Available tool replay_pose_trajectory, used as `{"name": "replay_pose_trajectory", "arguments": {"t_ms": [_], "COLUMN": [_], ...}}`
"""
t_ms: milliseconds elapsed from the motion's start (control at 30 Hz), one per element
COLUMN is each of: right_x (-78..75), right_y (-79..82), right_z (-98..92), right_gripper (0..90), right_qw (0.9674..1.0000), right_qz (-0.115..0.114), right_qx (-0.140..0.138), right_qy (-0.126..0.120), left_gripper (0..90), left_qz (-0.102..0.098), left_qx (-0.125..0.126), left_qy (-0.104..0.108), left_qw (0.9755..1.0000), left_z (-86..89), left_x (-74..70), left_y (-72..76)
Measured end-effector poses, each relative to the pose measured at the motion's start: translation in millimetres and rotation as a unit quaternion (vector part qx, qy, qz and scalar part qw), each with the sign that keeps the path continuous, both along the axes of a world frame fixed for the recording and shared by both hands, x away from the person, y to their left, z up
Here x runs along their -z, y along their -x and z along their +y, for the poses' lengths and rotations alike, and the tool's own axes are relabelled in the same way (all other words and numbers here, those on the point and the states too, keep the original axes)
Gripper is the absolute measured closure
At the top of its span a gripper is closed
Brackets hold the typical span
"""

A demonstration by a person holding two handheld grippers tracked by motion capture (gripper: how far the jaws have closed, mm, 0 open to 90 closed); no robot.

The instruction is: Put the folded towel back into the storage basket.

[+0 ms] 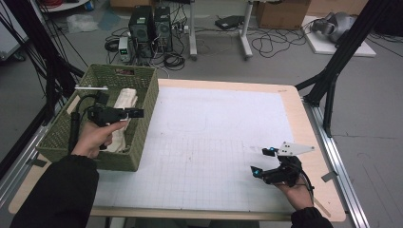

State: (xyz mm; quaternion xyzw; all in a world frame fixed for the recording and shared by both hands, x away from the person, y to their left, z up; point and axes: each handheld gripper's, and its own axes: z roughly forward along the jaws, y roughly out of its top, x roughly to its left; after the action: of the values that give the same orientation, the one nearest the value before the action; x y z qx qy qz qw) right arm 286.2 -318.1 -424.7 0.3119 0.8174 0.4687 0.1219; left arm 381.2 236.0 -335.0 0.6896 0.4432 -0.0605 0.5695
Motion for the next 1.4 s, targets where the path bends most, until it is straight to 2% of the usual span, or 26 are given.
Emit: {"name": "replay_pose_trajectory", "arguments": {"t_ms": [467, 867, 933, 1033, 1100, 1400], "right_x": [-0.8, -1.6, -1.8, -2.1, -2.1, -2.3], "right_y": [0.4, 0.3, 0.3, 0.1, 0.1, -0.2], "right_z": [0.7, 0.4, 0.2, -0.3, -0.2, 0.1], "right_gripper": [11.8, 11.8, 11.8, 11.8, 11.8, 11.8], "right_qw": [1.0, 1.0, 1.0, 1.0, 1.0, 1.0], "right_qz": [0.001, -0.001, -0.002, -0.004, -0.005, -0.007], "right_qx": [-0.001, -0.002, -0.001, -0.001, -0.001, -0.002], "right_qy": [-0.001, -0.002, -0.003, -0.003, -0.003, -0.002], "left_gripper": [37.4, 37.5, 37.2, 36.9, 36.9, 36.5], "left_qz": [-0.005, -0.007, -0.011, -0.012, -0.012, -0.02], "left_qx": [0.026, 0.032, 0.029, 0.025, 0.022, 0.013], "left_qy": [-0.004, -0.017, -0.023, -0.02, -0.028, -0.026], "left_qw": [0.9996, 0.9993, 0.9993, 0.9994, 0.9993, 0.9994], "left_z": [-26.6, -51.8, -55.0, -58.4, -61.2, -74.2], "left_x": [-1.7, 0.2, 0.6, 2.1, 3.1, 7.5], "left_y": [8.5, 20.4, 23.1, 26.8, 29.0, 40.5]}}
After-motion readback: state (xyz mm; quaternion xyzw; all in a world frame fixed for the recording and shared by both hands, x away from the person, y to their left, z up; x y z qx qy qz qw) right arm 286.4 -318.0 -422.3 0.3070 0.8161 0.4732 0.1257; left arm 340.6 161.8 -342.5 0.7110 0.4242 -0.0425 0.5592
